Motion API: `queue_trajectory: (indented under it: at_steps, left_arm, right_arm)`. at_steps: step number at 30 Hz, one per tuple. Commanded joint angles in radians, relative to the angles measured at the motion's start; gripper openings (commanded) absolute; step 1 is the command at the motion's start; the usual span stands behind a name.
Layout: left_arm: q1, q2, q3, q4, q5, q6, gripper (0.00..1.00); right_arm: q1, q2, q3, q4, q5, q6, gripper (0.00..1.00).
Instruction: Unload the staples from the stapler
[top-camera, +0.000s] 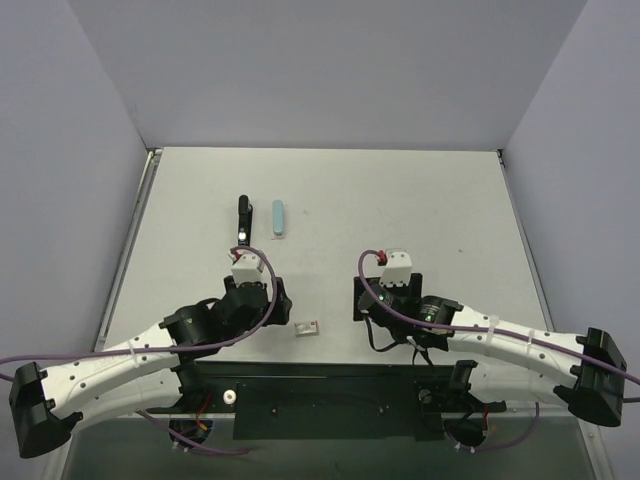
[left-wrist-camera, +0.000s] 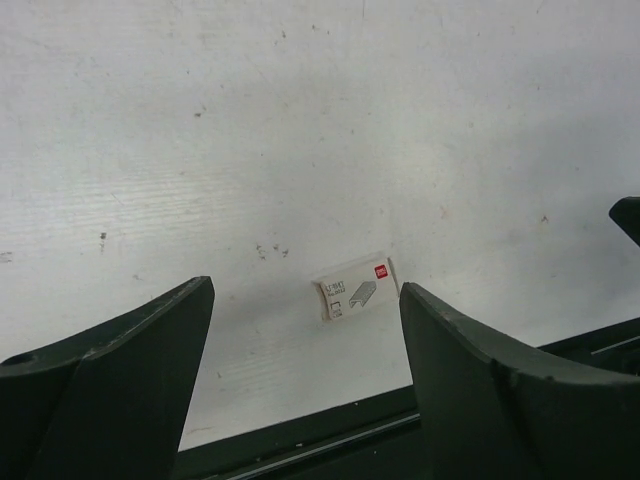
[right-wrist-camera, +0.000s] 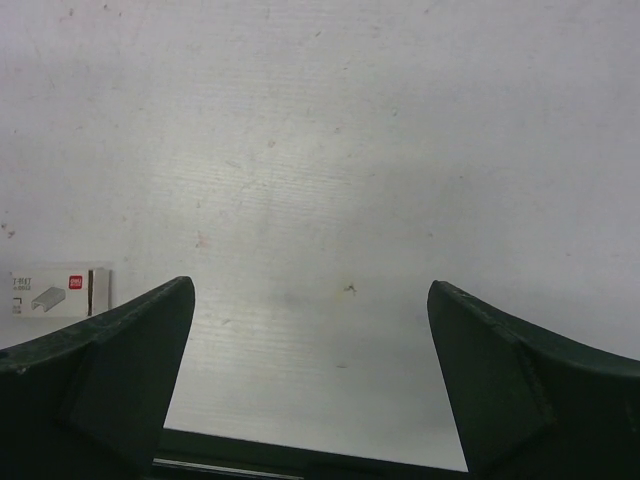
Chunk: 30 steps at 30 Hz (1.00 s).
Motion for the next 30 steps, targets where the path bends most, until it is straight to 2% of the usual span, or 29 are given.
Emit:
queue_trajectory:
  at_steps: [1,6,16,23,30]
  left_arm:
    - [-0.002,-0.048,0.074,-0.061,-0.089,0.036,0.86]
    - [-0.002,-0.051,0.132,-0.071,-0.159,0.097,0.87]
    - [-0.002,-0.034,0.188,-0.064,-0.293,0.162,0.89]
    - [-0.002,-0.057,0.226,0.016,-0.189,0.26,0.89]
    - [-0.002,-0.048,0.252,0.012,-0.185,0.275,0.91]
  right_arm:
    - [-0.024,-0.106,0.037,-0.136,0.123,-0.015,0.97]
    - [-0.04,-0.167,0.081,-0.203,0.129,-0.086,0.99]
    - [-0.041,-0.209,0.189,-0.323,0.194,-0.088,1.0]
    - [-0.04,-0.255,0.23,-0.354,0.234,-0.129,1.0]
    - [-0.04,-0.266,0.27,-0.36,0.249,-0.175,1.0]
